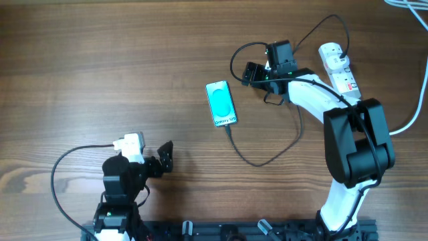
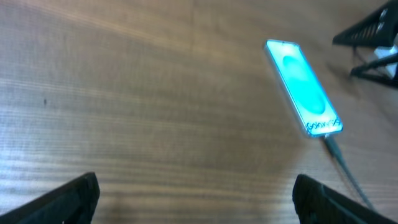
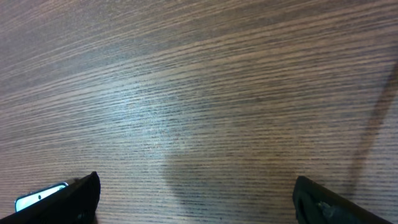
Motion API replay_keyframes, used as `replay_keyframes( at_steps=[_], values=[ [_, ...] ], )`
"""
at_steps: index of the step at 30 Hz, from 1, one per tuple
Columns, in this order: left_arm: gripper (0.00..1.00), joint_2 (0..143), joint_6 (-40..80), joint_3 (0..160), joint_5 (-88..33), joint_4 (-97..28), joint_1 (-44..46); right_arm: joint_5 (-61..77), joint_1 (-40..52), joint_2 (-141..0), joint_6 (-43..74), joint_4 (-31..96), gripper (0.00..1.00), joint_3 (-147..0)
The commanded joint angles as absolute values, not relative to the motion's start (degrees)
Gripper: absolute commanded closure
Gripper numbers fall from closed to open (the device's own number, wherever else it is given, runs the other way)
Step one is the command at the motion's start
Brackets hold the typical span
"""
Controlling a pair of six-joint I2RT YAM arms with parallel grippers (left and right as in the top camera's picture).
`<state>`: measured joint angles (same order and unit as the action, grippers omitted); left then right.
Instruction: Plug charger to phone and switch on socket
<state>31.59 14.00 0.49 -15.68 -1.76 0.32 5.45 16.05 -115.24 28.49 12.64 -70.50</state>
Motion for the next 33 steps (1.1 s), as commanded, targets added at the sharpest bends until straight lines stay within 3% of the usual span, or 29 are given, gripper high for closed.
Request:
replay_keyframes(
  at_steps=[1, 7, 14, 33],
  values=[
    [0.00, 23.7, 8.6, 0.3, -14.5, -3.3, 0.5, 4.5, 16.1, -116.7, 29.1, 12.6, 0.00, -69.8],
    [0.00, 8.1, -9.9, 0.3, -12.5, -3.5, 0.5, 4.5, 16.1, -116.7, 29.1, 12.6, 0.00, -69.8],
    [0.00, 0.2, -10.3, 0.3, -1.6, -4.5, 0.5, 4.5, 16.1, -116.7, 29.1, 12.6, 0.00, -69.8],
    [0.00, 0.2, -10.3, 0.3, -1.4, -4.4, 0.5, 4.4, 16.1, -116.7, 29.1, 12.6, 0.00, -69.8]
  ],
)
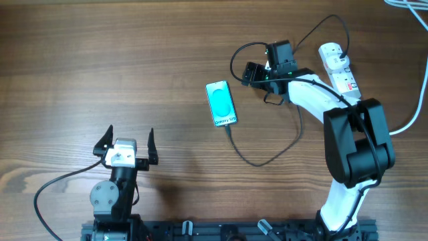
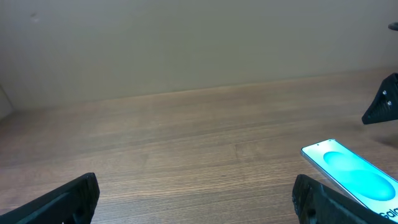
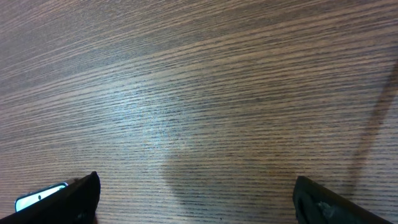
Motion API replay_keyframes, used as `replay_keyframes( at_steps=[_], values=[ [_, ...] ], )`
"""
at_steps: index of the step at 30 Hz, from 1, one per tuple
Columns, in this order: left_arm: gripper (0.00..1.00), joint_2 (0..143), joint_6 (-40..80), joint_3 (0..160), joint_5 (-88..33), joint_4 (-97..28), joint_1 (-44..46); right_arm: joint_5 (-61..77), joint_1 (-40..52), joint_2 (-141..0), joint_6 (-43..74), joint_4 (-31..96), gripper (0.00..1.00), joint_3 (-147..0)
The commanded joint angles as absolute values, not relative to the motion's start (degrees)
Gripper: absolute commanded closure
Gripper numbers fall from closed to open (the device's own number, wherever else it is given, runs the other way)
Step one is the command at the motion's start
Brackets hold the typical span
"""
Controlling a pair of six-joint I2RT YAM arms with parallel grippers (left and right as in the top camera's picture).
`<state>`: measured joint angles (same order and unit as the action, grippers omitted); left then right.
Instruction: Plug charger to phone and switch on socket
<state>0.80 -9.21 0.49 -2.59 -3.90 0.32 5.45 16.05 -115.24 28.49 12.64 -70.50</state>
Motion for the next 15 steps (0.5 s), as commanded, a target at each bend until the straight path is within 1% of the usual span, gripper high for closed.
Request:
replay_keyframes(
  at_steps=[1, 8, 14, 15],
  values=[
    [0.00, 0.2, -10.3, 0.3, -1.4, -4.4, 0.5, 4.5, 16.1, -116.7, 29.1, 12.6, 0.00, -69.8],
    [0.00, 0.2, -10.3, 0.3, -1.4, -4.4, 0.5, 4.5, 17.2, -114.6, 29.1, 12.7, 0.00, -69.8],
    [0.00, 0.2, -10.3, 0.3, -1.4, -4.4, 0.5, 3.9, 23.0, -100.5, 28.9, 12.7, 0.00, -69.8],
    [0.00, 0.2, -10.3, 0.3, -1.4, -4.4, 0.5, -2.1, 23.1, -98.1, 27.0, 13.4, 0.00, -69.7]
  ],
)
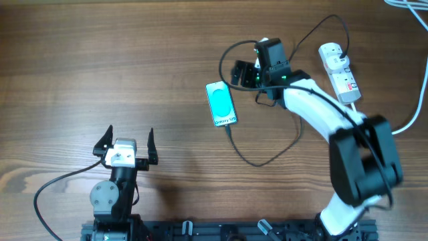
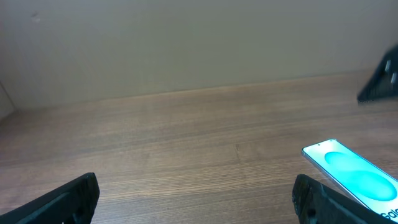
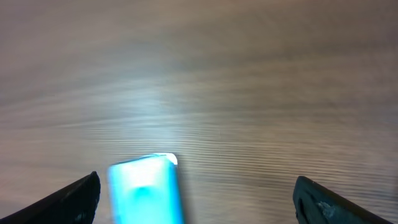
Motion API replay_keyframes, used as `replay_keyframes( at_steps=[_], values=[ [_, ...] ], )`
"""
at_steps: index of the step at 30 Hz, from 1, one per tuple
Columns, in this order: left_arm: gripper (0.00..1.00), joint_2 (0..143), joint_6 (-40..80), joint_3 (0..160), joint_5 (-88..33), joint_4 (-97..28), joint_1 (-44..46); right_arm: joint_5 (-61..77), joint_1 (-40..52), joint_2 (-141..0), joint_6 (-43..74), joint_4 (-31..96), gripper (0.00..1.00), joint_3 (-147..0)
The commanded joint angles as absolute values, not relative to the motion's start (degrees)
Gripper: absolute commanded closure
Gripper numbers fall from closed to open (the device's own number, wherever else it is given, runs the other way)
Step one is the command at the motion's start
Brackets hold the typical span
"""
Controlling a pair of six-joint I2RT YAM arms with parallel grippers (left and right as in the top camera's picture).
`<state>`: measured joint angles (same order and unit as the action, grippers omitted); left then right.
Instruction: Plug charger to phone and switch on socket
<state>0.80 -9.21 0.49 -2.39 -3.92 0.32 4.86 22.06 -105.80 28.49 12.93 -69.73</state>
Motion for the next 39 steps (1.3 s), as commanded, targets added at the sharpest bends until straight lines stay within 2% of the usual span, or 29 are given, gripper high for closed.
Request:
replay_keyframes(
  at_steps=[1, 2, 4, 6, 9, 15, 18, 21, 24, 33, 39],
  values=[
    [0.00, 0.2, -10.3, 0.3, -1.4, -4.4, 0.5, -8.4, 22.9, -96.0, 26.3, 16.3, 0.00, -69.7],
    [0.00, 0.2, -10.3, 0.3, -1.4, -4.4, 0.5, -14.7, 22.3, -93.6, 26.1, 18.9, 0.00, -69.2],
    [0.00, 0.2, -10.3, 0.3, -1.4, -4.4, 0.5, -18.8, 20.9, -90.5, 19.4, 19.5, 0.00, -66.0],
    [0.00, 0.2, -10.3, 0.3, -1.4, -4.4, 0.5, -17.3, 18.0, -88.6, 14.9, 18.3, 0.00, -61.8],
    [0.00, 0.2, -10.3, 0.3, -1.4, -4.4, 0.5, -13.5, 12.1, -85.4, 14.8, 16.1, 0.00, -53.5],
    [0.00, 0.2, -10.3, 0.3, -1.4, -4.4, 0.5, 0.5, -0.3, -75.4, 10.3, -0.9, 0.00, -29.3],
    [0.00, 0.2, -10.3, 0.3, -1.4, -4.4, 0.5, 0.7, -0.9, -71.4, 10.0, -10.5, 0.00, -19.5],
    [0.00, 0.2, -10.3, 0.3, -1.4, -4.4, 0.5, 4.5, -0.9, -67.4, 4.8, -17.6, 0.00, -11.2],
    [0.00, 0.2, -10.3, 0.3, -1.4, -4.4, 0.5, 5.4, -0.9, -63.7, 3.5, -20.4, 0.00, -6.7],
    [0.00, 0.2, -10.3, 0.3, -1.4, -4.4, 0.5, 5.4, -1.8, -56.0, 6.2, -21.9, 0.00, -0.3],
    [0.00, 0.2, -10.3, 0.3, -1.4, -4.4, 0.5, 3.8, -1.9, -38.5, 6.0, -7.2, 0.00, -0.3]
  ],
)
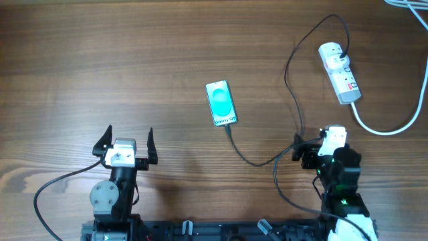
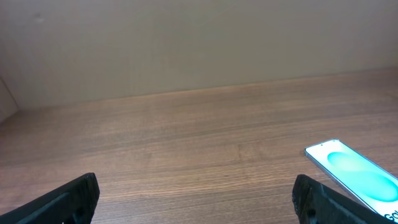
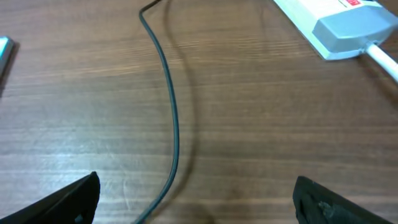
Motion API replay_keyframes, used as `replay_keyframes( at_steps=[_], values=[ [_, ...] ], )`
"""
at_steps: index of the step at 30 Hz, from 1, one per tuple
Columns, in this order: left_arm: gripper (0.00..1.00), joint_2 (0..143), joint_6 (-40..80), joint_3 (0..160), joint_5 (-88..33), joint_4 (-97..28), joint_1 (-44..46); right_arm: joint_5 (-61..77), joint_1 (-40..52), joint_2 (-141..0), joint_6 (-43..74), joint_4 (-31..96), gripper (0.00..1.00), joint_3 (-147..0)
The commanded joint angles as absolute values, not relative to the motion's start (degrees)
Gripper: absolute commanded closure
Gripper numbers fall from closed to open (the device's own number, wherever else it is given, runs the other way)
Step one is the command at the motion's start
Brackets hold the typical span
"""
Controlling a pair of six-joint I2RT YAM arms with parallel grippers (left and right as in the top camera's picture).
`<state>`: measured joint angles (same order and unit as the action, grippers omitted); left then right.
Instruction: Plug charger to phone and switch on socket
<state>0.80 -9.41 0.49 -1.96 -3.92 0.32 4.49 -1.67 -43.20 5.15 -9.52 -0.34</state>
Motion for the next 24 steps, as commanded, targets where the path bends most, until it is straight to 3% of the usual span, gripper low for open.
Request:
replay_keyframes(
  at_steps=[1, 24],
  values=[
    [0.00, 0.2, -10.3, 0.3, -1.4, -4.4, 0.5, 2.8, -1.9, -34.4, 6.0, -3.5, 0.00, -0.3],
    [0.00, 0.2, -10.3, 0.3, -1.4, -4.4, 0.5, 4.1, -1.7, -0.2, 1.6, 0.1, 0.00, -0.3]
  ],
)
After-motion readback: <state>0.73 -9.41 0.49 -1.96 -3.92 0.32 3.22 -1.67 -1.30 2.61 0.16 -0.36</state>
